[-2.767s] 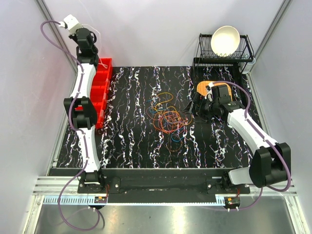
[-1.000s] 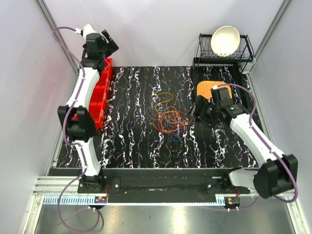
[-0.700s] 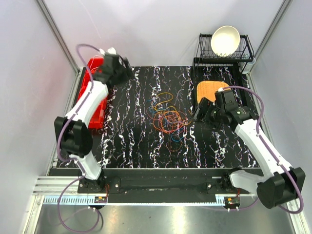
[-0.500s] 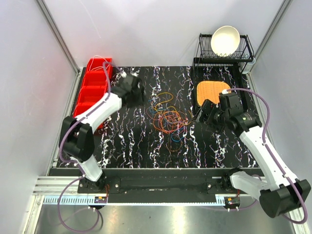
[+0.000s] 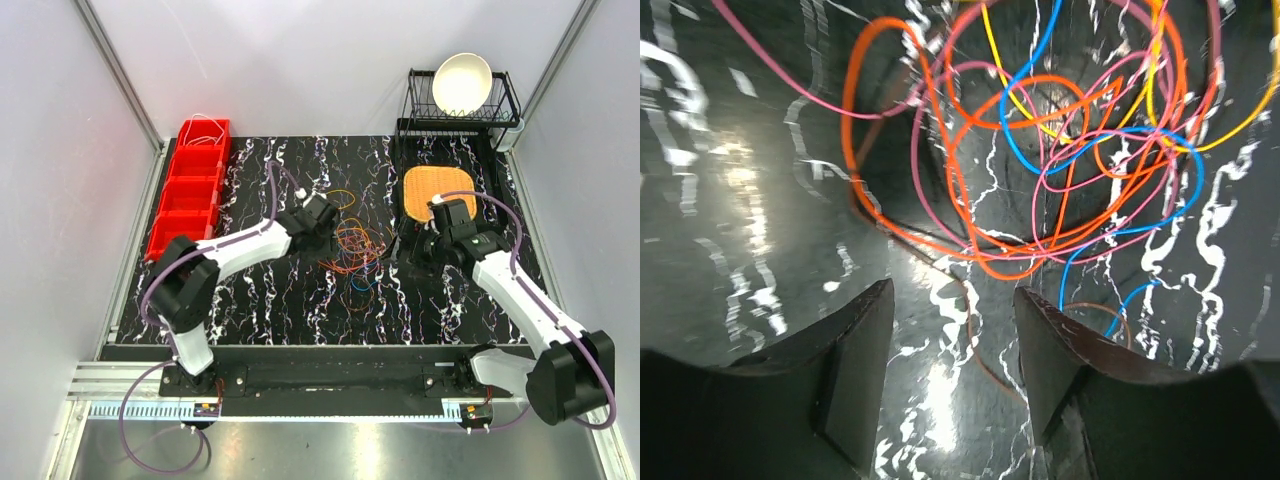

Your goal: Untangle the cables

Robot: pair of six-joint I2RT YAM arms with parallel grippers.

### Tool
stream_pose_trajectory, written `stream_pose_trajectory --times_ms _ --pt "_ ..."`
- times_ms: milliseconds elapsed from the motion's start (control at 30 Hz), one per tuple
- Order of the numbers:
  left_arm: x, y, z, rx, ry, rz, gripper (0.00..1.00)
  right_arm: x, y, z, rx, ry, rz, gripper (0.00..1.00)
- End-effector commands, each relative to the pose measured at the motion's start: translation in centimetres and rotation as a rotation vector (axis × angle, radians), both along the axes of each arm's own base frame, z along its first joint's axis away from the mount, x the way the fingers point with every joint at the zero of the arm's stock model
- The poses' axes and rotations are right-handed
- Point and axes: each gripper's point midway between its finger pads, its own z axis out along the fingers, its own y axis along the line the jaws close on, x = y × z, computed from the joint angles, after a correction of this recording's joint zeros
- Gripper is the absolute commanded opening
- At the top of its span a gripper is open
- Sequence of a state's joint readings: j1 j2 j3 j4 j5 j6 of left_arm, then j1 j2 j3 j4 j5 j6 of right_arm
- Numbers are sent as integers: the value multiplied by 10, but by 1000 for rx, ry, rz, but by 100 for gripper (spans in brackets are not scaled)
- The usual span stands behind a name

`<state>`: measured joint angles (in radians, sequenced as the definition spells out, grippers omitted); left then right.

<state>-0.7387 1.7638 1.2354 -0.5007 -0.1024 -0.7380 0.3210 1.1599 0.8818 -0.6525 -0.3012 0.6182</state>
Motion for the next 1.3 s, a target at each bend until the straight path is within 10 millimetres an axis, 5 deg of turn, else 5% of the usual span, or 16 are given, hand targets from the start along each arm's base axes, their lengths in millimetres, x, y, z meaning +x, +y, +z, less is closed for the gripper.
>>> stream_pose_trajectory --times_ms 0,200,400,500,567,633,733,800,900,967,1000,1133,1167,1233,1267 --pt "21 -15 -7 10 -51 35 55 13 7 -1 1 -87 73 100" --pt "29 -12 -21 117 -39 65 54 14 7 -14 1 -111 68 100" --pt "35 -16 -33 142 -45 32 43 19 15 -34 25 -81 91 100" --pt "35 -17 -39 150 -36 30 23 21 19 -41 34 -56 108 100" --pt "36 -18 -38 147 -37 28 0 22 19 -43 28 -52 115 100" --pt "38 -24 -27 129 -49 11 0 24 19 -41 26 -62 115 100" --pt "51 -26 48 100 -151 -2 0 24 20 -36 33 -76 119 100" --pt "63 -26 135 33 -313 -12 0 25 20 -33 36 -85 120 100" --pt "69 -21 238 -38 -516 -40 0 29 23 -24 49 -110 121 100" --pt "63 -15 279 -78 -585 -52 0 31 26 -17 66 -123 127 100" --pt "60 -14 285 -87 -592 -58 0 32 27 -12 75 -133 126 100" --pt "39 -17 254 -115 -503 -121 0 33 31 9 118 -191 133 100" --pt "32 -19 224 -107 -458 -151 0 32 33 10 130 -193 137 100" --pt "14 -27 197 -154 -388 -226 0 30 36 16 157 -208 148 100" --pt "6 -27 163 -142 -335 -245 0 29 37 16 165 -205 148 100"
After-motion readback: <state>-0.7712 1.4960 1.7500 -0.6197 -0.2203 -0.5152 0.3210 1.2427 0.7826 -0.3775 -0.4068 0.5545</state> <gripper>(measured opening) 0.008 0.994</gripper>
